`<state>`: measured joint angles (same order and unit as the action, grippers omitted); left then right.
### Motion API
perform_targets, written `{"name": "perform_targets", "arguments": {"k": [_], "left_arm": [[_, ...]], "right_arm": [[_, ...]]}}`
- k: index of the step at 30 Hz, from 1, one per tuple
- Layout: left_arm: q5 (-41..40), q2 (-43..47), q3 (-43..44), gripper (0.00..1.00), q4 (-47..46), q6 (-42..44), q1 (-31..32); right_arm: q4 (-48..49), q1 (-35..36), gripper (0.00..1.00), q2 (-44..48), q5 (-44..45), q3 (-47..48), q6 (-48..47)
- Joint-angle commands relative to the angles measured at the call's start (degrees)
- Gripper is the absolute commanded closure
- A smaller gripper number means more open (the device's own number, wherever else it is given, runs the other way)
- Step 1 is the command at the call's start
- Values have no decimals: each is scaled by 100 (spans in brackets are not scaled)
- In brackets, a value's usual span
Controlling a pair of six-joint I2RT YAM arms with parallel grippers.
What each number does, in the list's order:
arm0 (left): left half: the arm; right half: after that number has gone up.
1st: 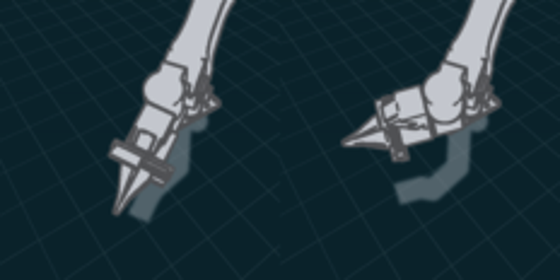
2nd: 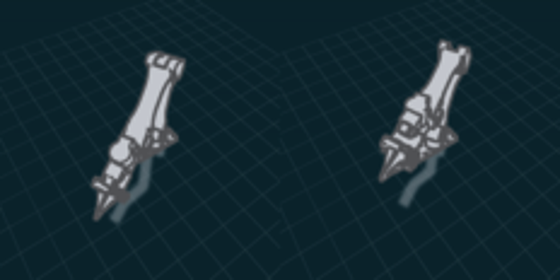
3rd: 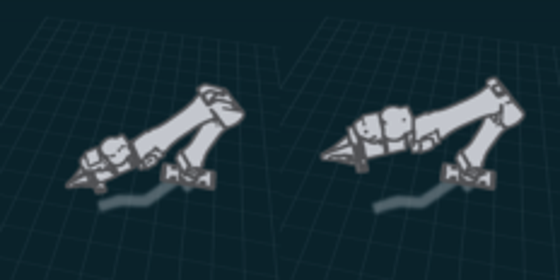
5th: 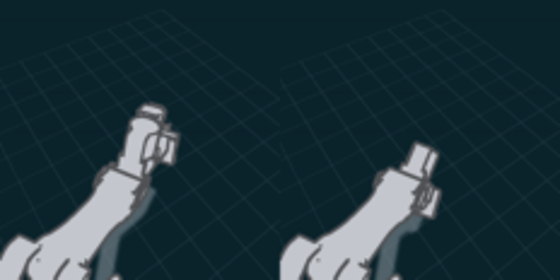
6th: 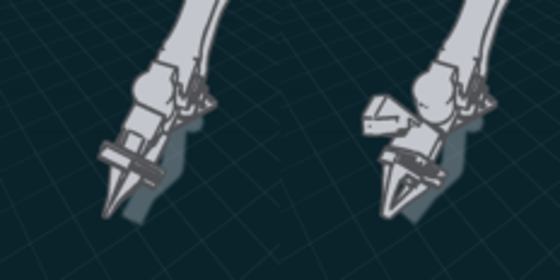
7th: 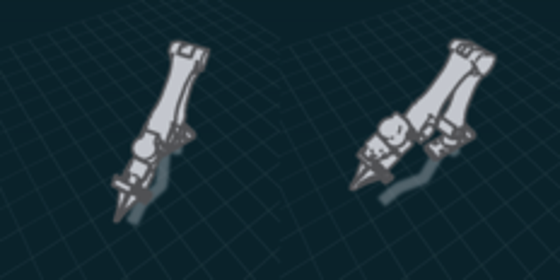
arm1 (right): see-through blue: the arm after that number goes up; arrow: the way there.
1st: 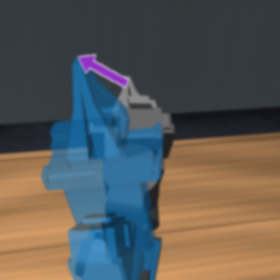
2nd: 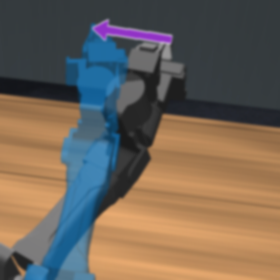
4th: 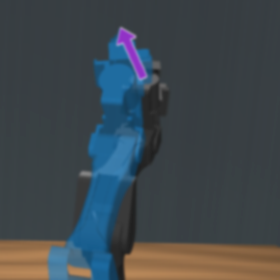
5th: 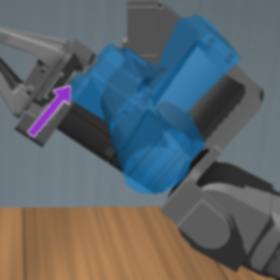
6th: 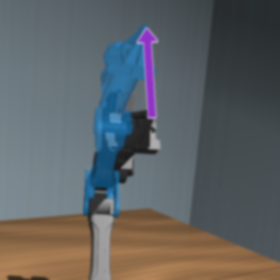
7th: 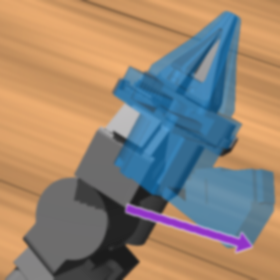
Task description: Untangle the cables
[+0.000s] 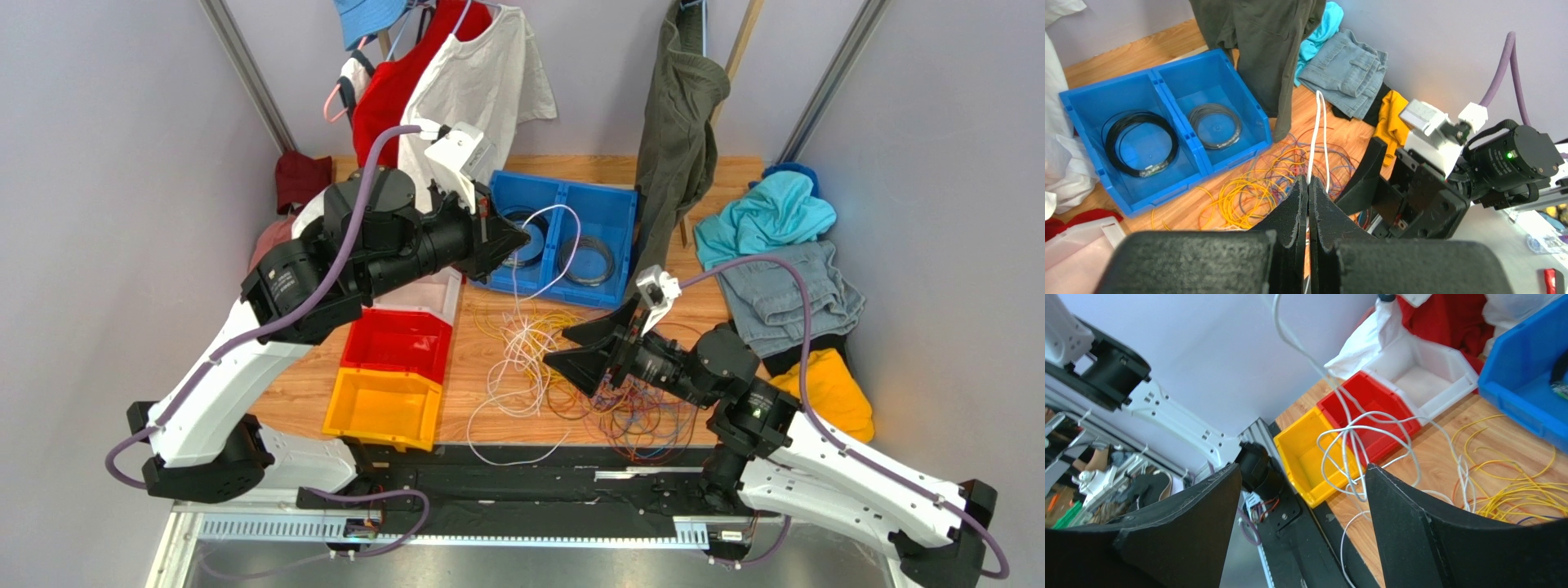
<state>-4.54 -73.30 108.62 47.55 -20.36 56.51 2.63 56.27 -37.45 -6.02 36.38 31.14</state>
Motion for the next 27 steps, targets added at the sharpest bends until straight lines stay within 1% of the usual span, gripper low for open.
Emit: {"name": "perform_targets", "arguments": {"k": [1, 3, 4, 7, 11, 13, 15, 17, 18, 19, 20, 21, 22, 24, 25, 26, 27], "left_arm": [[14, -53, 239, 100, -26, 85, 44], [23, -62, 239, 100, -26, 85, 62], [23, -62, 247, 100, -18, 85, 62], [32, -36, 239, 100, -9, 85, 79], [-3, 35, 204, 100, 9, 94, 88], [-38, 61, 169, 100, 9, 102, 88], [-91, 131, 90, 100, 9, 111, 88], [-179, 201, 11, 100, -26, 120, 88], [-197, 219, -85, 100, -79, 120, 88], [-188, 245, -113, 100, -97, 111, 88], [-179, 281, -139, 100, -140, 94, 88], [-171, 298, -174, 100, -158, 85, 88], [-162, 298, -183, 100, -167, 76, 88], [-179, 316, -201, 100, -150, 76, 88], [-336, 325, -209, 100, -132, 76, 88], [-485, 351, -288, 100, -97, 93, 88], [-670, 377, -367, 100, -53, 111, 88]], "right_arm": [[-245, 402, 24, -270, 495, 317, -415], [-246, 481, 27, -350, 593, 343, -415], [-237, 490, 28, -438, 820, 343, -389], [-246, 490, 31, -543, 1084, 361, -389], [-237, 490, 41, -684, 1191, 396, -380], [-237, 490, 49, -676, 1278, 379, -354], [-456, 490, 60, -580, 1445, 379, -345], [-641, 490, 67, -439, 1603, 370, -371], [-676, 490, 74, -290, 1709, 370, -424], [-720, 481, 78, -219, 1744, 361, -450], [-747, 490, 91, -123, 1780, 361, -485], [-799, 481, 97, -96, 1841, 370, -486], [-887, 490, 100, -87, 1859, 387, -486], [-1088, 499, 100, -17, 1964, 457, -503], [-1211, 482, 100, 27, 2078, 510, -529], [-1387, 490, 100, 228, 2235, 710, -556], [-1736, 490, 100, 360, 2594, 843, -599]]}}
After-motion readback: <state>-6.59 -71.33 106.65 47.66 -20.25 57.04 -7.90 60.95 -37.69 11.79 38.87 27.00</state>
